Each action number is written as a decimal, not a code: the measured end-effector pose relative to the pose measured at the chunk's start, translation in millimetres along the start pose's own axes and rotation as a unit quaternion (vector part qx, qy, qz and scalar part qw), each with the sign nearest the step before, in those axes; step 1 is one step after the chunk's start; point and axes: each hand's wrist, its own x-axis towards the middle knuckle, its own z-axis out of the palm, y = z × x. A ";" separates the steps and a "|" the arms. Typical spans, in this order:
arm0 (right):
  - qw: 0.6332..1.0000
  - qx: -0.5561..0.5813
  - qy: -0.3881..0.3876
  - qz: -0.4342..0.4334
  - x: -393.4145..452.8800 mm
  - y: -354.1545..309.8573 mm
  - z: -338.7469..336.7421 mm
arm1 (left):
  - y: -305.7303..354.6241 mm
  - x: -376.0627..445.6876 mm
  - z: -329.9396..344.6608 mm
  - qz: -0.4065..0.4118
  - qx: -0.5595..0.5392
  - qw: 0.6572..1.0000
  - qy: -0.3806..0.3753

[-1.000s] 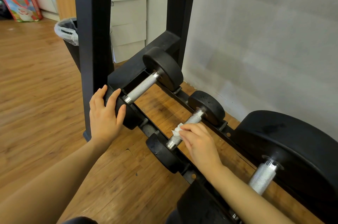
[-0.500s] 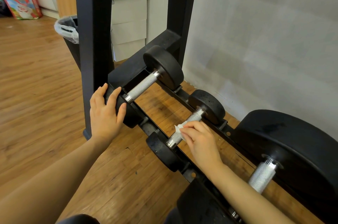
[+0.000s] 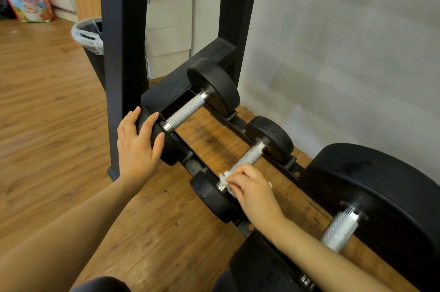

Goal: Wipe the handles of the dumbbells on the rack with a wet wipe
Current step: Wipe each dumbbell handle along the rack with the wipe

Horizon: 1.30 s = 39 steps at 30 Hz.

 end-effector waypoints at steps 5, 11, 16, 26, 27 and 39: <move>0.997 0.016 0.047 0.051 -0.4 4.5 -1.3 | 0.5 -0.4 -0.2 -0.003 -0.003 1.000 -0.001; 0.999 0.031 0.008 0.026 -4.4 -0.6 3.0 | 0.6 -1.0 1.0 0.001 -0.006 1.000 0.004; 0.998 0.047 0.034 0.036 -1.5 2.4 -1.3 | 1.1 -0.5 0.2 0.002 -0.002 1.000 0.007; 0.998 0.059 0.020 0.014 -1.1 2.4 -1.0 | 1.5 -0.4 0.4 0.002 0.001 1.000 0.009; 0.996 0.069 0.039 0.045 0.1 4.4 -3.3 | 1.2 -0.5 0.7 0.002 0.003 1.000 0.009; 0.989 0.109 0.049 0.089 -0.3 2.3 -1.5 | 2.2 -0.7 0.0 -0.004 0.004 1.000 0.006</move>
